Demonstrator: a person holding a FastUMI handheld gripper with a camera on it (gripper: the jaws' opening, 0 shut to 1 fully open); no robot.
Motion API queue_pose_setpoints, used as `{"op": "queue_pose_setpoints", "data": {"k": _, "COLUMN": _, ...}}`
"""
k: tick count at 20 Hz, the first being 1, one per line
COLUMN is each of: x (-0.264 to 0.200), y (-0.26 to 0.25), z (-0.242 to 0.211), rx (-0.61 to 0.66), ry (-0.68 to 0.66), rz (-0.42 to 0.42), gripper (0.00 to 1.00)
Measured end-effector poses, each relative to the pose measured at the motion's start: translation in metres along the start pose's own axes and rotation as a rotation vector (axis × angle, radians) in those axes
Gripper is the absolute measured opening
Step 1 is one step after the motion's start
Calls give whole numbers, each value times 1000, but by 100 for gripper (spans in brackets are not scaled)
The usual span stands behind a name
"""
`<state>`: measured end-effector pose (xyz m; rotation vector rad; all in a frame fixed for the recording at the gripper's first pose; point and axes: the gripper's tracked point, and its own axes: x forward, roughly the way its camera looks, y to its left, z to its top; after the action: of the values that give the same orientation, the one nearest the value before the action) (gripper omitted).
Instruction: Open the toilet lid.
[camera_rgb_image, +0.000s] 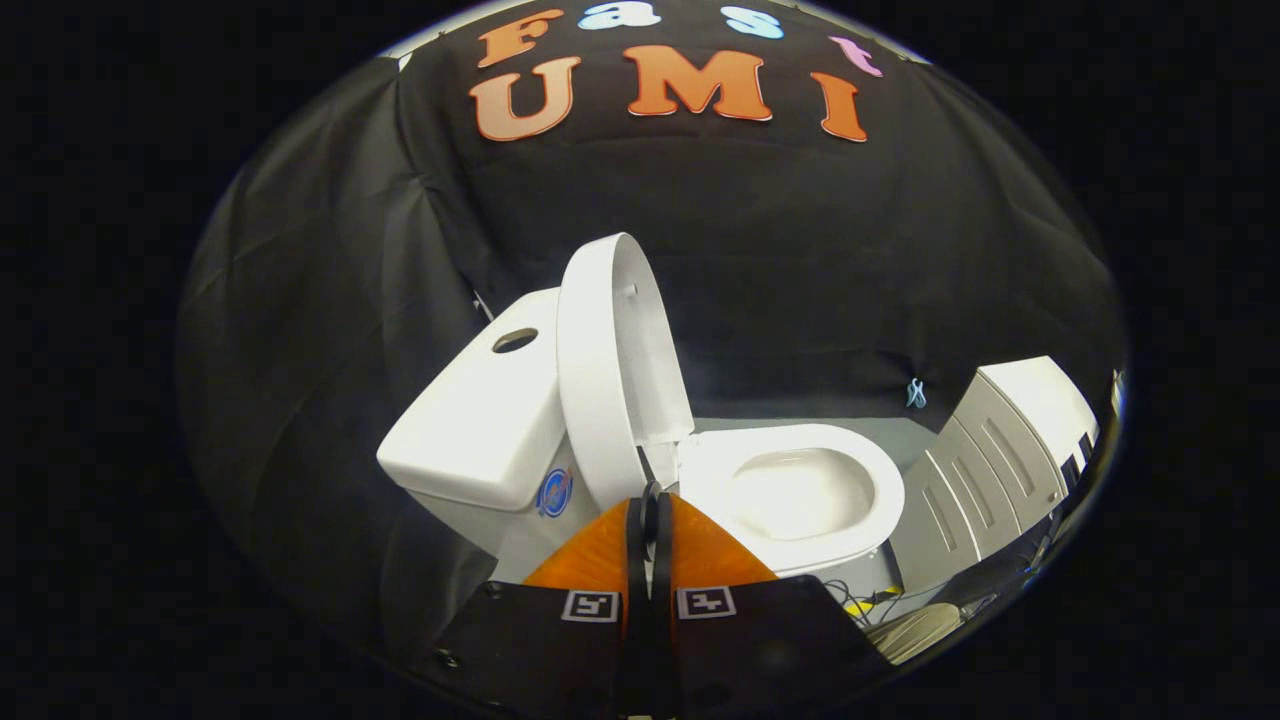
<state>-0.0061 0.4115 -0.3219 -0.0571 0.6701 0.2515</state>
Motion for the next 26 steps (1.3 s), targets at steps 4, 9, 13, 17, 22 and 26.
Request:
{"op": "queue_pose_setpoints", "data": {"k": 4, "x": 3, "y": 7, "z": -2, "rx": -32, "ry": -4, "rz": 17, "gripper": 8}}
{"op": "queue_pose_setpoints", "data": {"k": 9, "x": 4, "y": 7, "z": 0, "rx": -77, "ry": -6, "rz": 41, "gripper": 8}}
{"op": "queue_pose_setpoints", "data": {"k": 13, "x": 5, "y": 10, "z": 0, "rx": -81, "ry": -4, "rz": 69, "gripper": 10}}
{"op": "queue_pose_setpoints", "data": {"k": 17, "x": -7, "y": 9, "z": 9, "rx": -57, "ry": -40, "rz": 108, "gripper": 19}}
{"op": "queue_pose_setpoints", "data": {"k": 22, "x": -23, "y": -6, "z": 31, "rx": -41, "ry": -114, "rz": 110, "gripper": 33}}
{"op": "queue_pose_setpoints", "data": {"k": 26, "x": -40, "y": -27, "z": 58, "rx": -49, "ry": -187, "rz": 108, "gripper": 62}}
